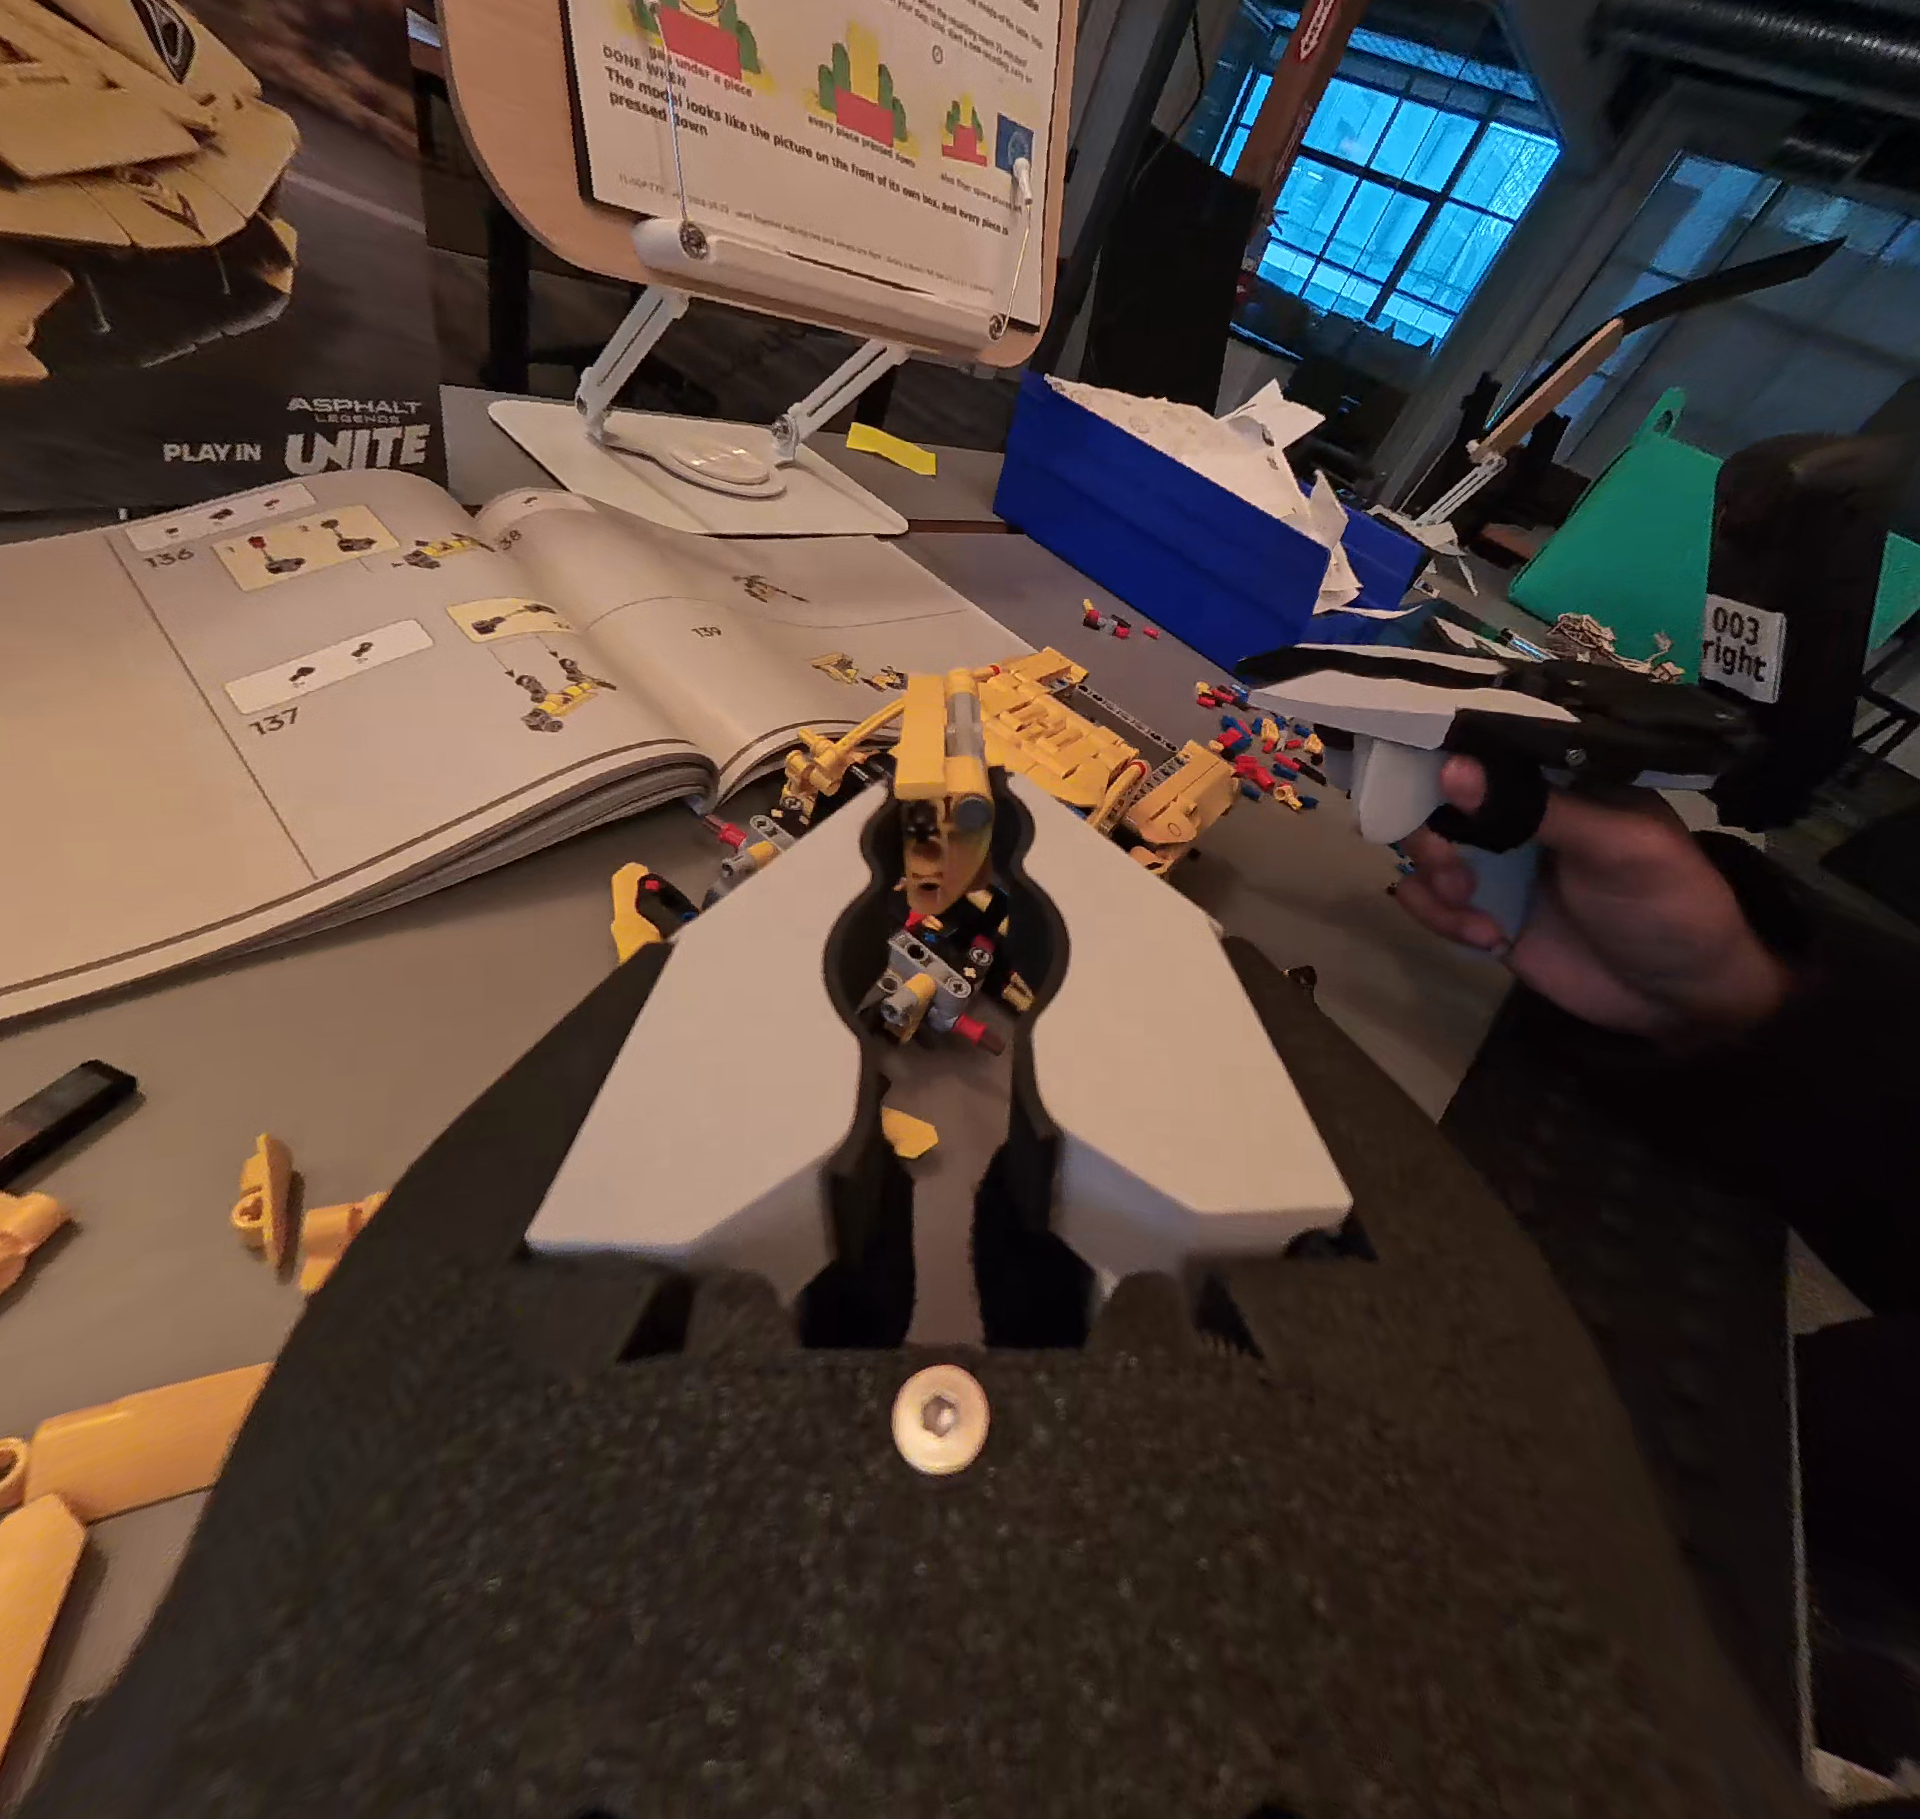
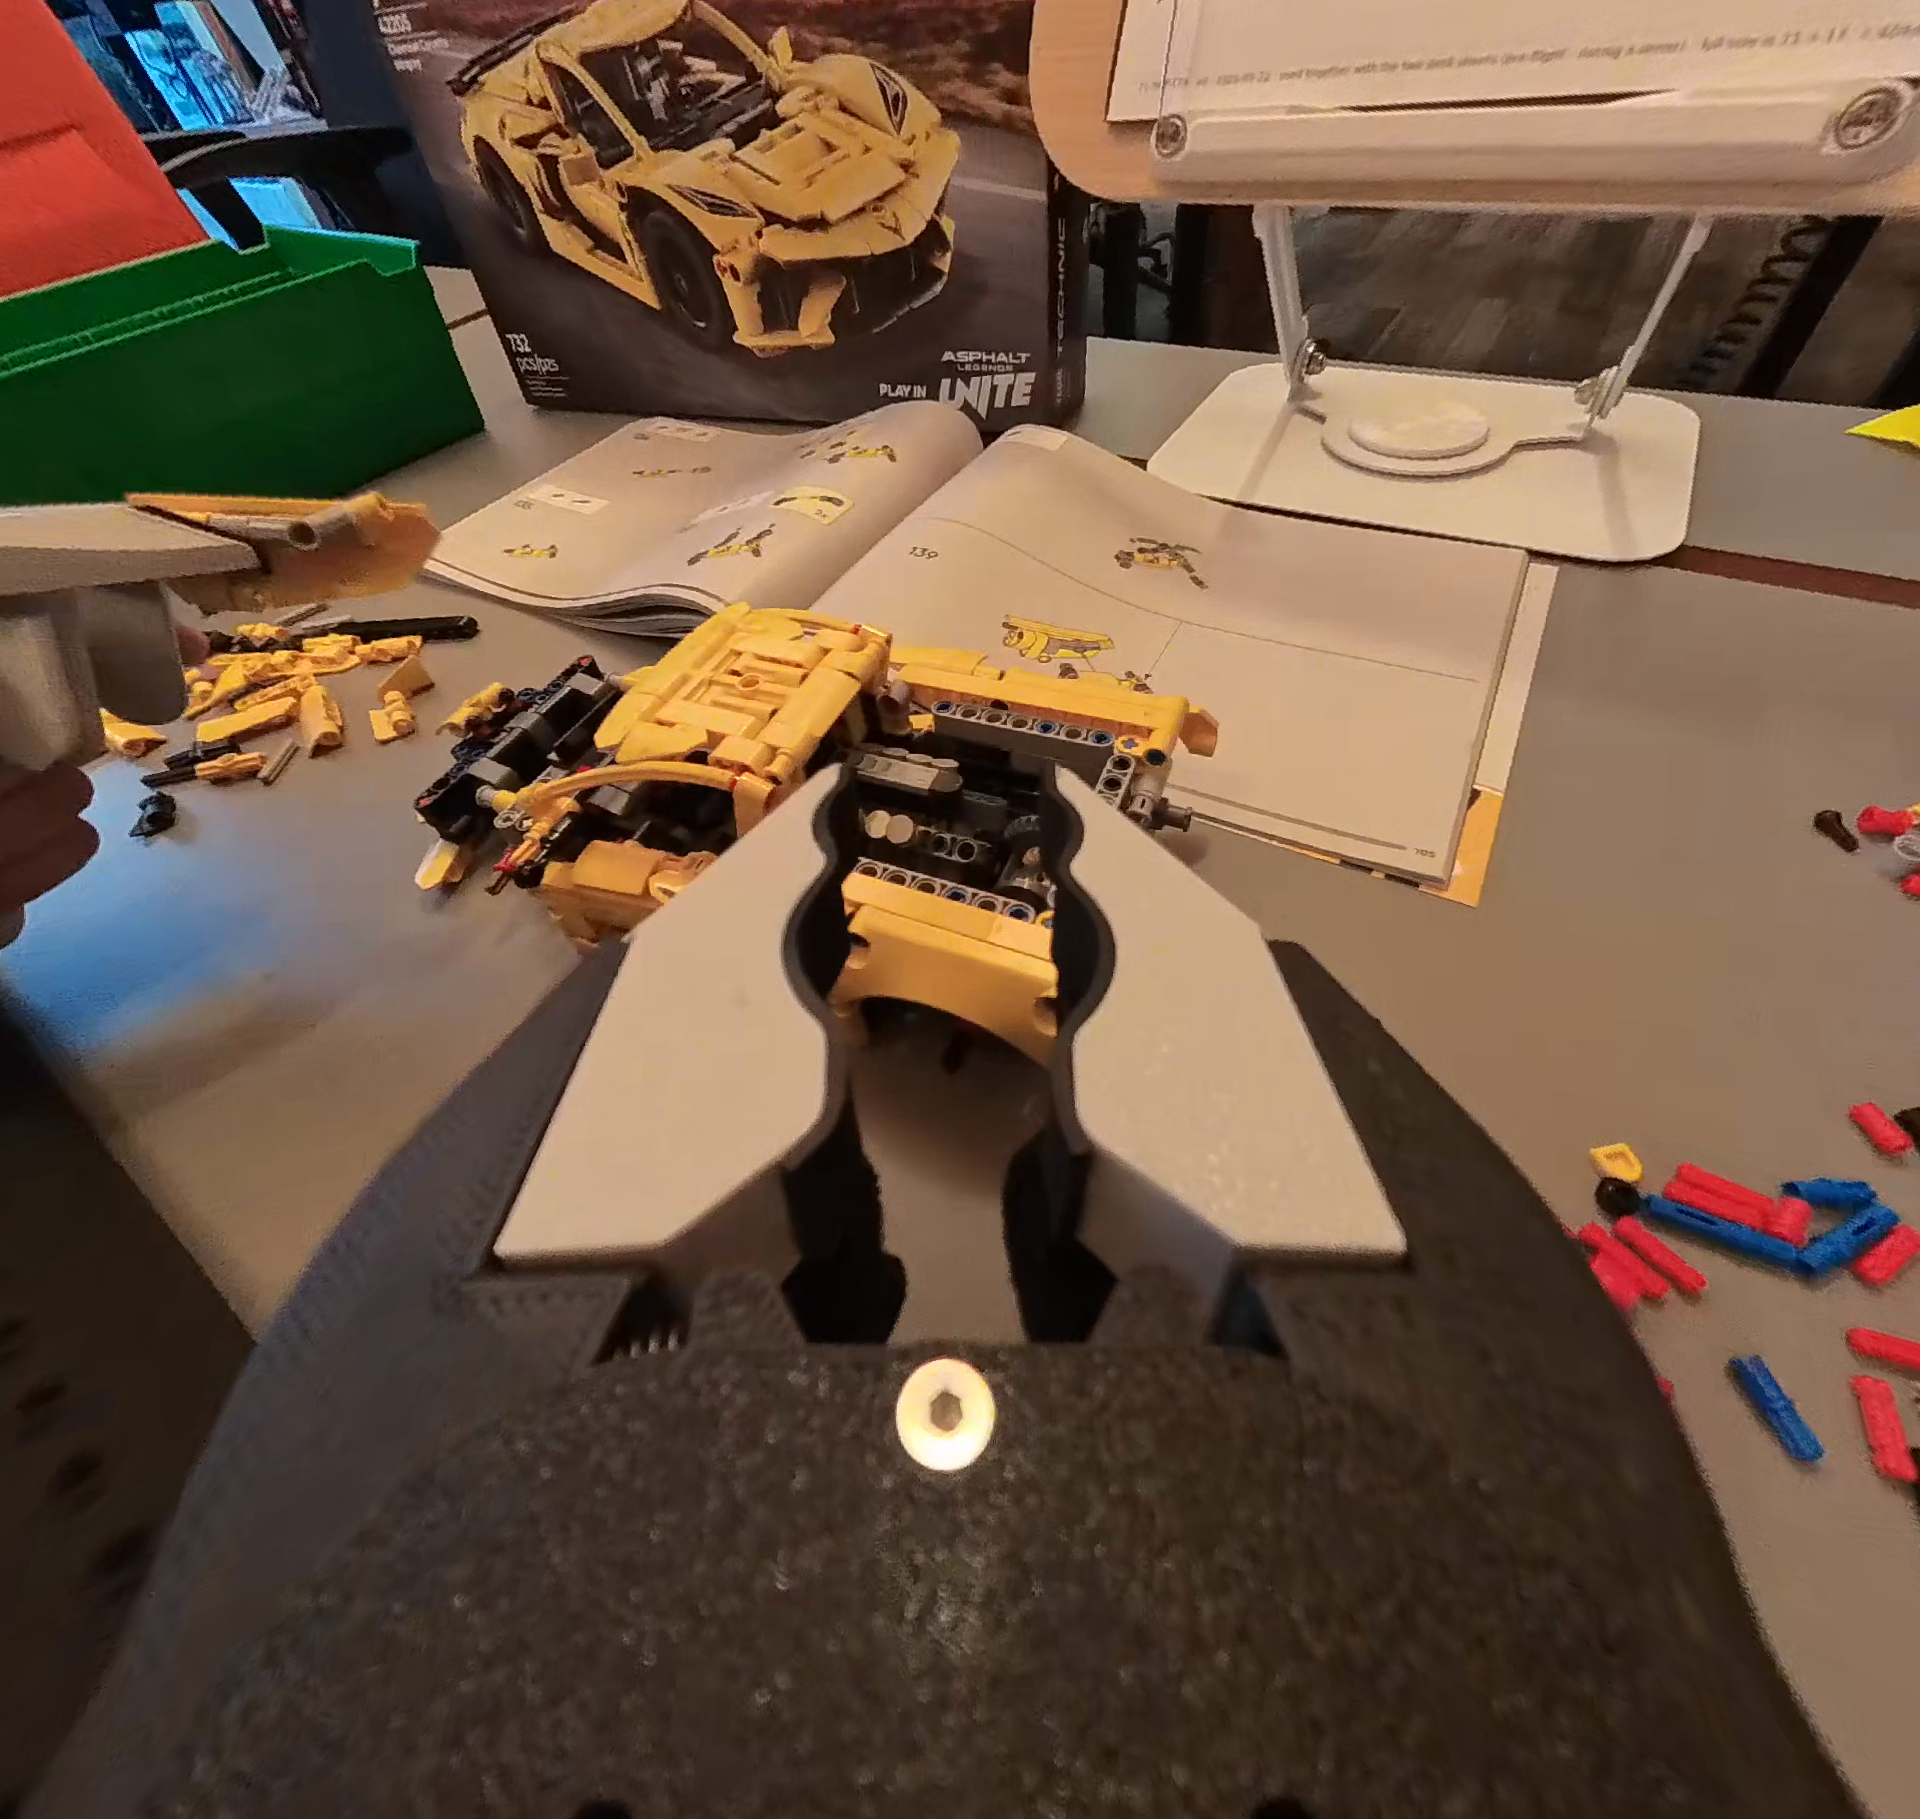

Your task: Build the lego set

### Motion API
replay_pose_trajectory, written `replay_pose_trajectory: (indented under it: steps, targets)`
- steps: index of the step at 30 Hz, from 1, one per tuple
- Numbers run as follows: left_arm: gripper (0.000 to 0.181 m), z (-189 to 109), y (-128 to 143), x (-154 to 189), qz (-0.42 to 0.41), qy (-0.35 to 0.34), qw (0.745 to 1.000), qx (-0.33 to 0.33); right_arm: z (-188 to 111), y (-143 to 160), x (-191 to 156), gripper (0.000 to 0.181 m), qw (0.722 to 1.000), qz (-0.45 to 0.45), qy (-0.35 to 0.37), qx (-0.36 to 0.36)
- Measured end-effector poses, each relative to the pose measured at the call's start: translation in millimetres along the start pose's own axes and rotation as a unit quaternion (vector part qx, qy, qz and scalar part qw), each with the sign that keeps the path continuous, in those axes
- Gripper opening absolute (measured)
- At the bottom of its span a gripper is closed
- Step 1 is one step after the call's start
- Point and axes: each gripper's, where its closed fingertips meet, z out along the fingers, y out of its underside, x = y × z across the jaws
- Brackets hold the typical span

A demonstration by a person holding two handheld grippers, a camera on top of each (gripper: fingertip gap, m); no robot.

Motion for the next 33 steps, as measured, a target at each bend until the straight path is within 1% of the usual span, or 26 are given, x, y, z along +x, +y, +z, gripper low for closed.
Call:
replay_pose_trajectory:
  steps: [5,15,16,17,18,19,20,21,22,23,24,27,30,33]
  targets:
    - [0.015,0.9,2.9,-2.5,-0.023,0.004,1.000,-0.007,1.9,2.1,-9.3,0.033,1.000,-0.011,-0.020,-0.005]
    - [0.015,1.5,4.8,-0.5,-0.028,0.010,0.999,-0.010,2.0,2.6,-14.1,0.033,0.999,-0.026,-0.028,-0.006]
    - [0.015,1.6,5.6,-0.8,-0.031,0.011,0.999,-0.012,0.2,1.9,-16.6,0.033,0.999,-0.026,-0.038,-0.008]
    - [0.015,1.5,5.5,-1.3,-0.033,0.011,0.999,-0.012,-4.7,1.1,-27.1,0.027,0.997,-0.022,-0.078,-0.015]
    - [0.015,1.3,5.3,-1.6,-0.034,0.011,0.999,-0.012,-13.3,4.2,-44.0,0.018,0.989,-0.025,-0.140,-0.039]
    - [0.015,1.3,5.6,-1.7,-0.036,0.011,0.999,-0.012,-20.6,13.8,-52.6,0.023,0.981,-0.039,-0.172,-0.079]
    - [0.015,1.6,6.5,-1.7,-0.038,0.013,0.999,-0.015,-26.5,28.6,-53.8,0.033,0.973,-0.064,-0.180,-0.128]
    - [0.015,2.2,7.9,-1.6,-0.040,0.014,0.999,-0.018,-34.1,43.5,-56.1,0.034,0.962,-0.092,-0.189,-0.173]
    - [0.015,2.9,8.8,-1.6,-0.042,0.015,0.999,-0.021,-41.7,53.2,-60.3,0.034,0.954,-0.108,-0.199,-0.197]
    - [0.015,3.3,9.2,-1.4,-0.043,0.016,0.999,-0.022,-47.9,59.6,-65.4,0.033,0.949,-0.117,-0.207,-0.206]
    - [0.015,3.8,9.6,-1.0,-0.044,0.017,0.999,-0.024,-51.6,65.7,-67.4,0.032,0.947,-0.127,-0.205,-0.213]
    - [0.015,4.6,10.9,-0.7,-0.054,0.022,0.998,-0.027,-53.9,85.4,-57.2,0.032,0.943,-0.158,-0.163,-0.243]
    - [0.015,4.0,10.0,-1.3,-0.061,0.024,0.998,-0.024,-54.6,89.6,-57.7,0.033,0.942,-0.165,-0.145,-0.255]
    - [0.015,4.4,11.1,-1.0,-0.064,0.025,0.997,-0.027,-51.7,94.9,-57.3,0.037,0.939,-0.181,-0.105,-0.272]
